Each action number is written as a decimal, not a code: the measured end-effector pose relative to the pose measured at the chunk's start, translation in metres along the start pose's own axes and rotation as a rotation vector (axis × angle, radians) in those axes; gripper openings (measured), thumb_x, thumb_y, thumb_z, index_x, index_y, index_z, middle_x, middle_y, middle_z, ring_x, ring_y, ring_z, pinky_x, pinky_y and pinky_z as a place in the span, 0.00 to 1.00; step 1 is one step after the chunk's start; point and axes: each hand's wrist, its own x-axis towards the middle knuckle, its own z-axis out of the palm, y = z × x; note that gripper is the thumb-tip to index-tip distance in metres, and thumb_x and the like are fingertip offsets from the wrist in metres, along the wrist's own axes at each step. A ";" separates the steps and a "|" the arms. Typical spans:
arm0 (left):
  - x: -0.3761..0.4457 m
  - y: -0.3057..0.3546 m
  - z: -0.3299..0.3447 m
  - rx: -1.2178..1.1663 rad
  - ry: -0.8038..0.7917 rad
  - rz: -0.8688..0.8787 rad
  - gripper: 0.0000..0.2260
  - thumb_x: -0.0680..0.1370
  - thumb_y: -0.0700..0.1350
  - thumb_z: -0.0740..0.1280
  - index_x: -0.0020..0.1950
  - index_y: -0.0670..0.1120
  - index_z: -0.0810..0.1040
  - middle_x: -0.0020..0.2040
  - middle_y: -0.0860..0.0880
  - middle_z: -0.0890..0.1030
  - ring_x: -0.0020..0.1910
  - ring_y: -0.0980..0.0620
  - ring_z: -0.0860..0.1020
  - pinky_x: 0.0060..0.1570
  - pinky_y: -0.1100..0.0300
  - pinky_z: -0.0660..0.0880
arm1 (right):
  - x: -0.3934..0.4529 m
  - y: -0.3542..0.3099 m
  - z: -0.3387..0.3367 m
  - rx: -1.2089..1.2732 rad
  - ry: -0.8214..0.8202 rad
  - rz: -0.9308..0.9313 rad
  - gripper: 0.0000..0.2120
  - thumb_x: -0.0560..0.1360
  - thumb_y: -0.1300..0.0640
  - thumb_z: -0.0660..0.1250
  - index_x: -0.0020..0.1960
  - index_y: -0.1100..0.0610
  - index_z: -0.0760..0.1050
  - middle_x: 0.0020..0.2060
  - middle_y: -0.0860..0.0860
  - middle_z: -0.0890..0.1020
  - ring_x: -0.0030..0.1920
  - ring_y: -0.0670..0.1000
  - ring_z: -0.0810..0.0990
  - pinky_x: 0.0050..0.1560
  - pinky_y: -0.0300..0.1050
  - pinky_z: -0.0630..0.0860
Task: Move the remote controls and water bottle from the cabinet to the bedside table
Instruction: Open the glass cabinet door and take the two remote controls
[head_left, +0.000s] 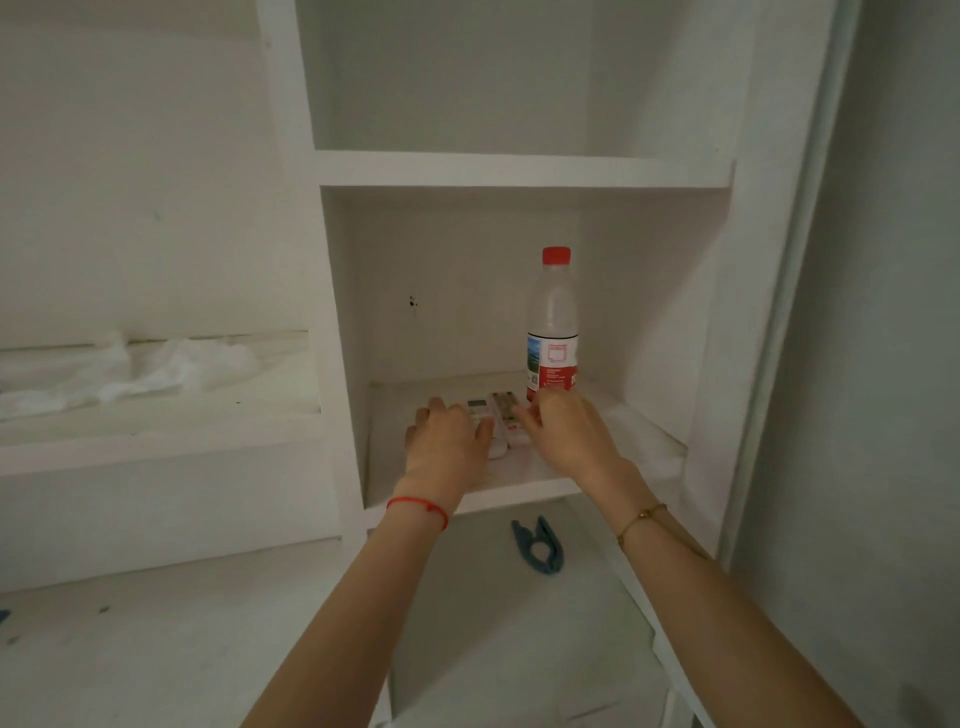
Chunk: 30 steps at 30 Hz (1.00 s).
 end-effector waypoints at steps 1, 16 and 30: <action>0.004 0.001 0.003 0.017 -0.011 -0.012 0.22 0.82 0.55 0.54 0.62 0.38 0.75 0.62 0.39 0.72 0.61 0.40 0.71 0.59 0.48 0.69 | 0.002 0.000 0.004 -0.009 0.011 0.007 0.15 0.79 0.49 0.62 0.41 0.60 0.73 0.37 0.57 0.79 0.36 0.56 0.78 0.35 0.47 0.74; 0.019 0.004 0.013 -0.343 -0.035 -0.139 0.15 0.77 0.52 0.66 0.36 0.42 0.76 0.38 0.44 0.77 0.37 0.46 0.77 0.28 0.61 0.65 | 0.010 -0.006 0.015 0.195 -0.076 0.283 0.16 0.73 0.46 0.71 0.41 0.56 0.70 0.33 0.49 0.71 0.35 0.50 0.72 0.27 0.39 0.61; -0.017 0.001 -0.004 -0.894 0.082 -0.234 0.17 0.76 0.43 0.70 0.64 0.42 0.76 0.57 0.45 0.82 0.48 0.50 0.81 0.40 0.63 0.77 | -0.011 -0.011 -0.009 0.930 -0.247 0.450 0.09 0.74 0.60 0.71 0.53 0.60 0.78 0.50 0.55 0.83 0.44 0.52 0.83 0.46 0.49 0.83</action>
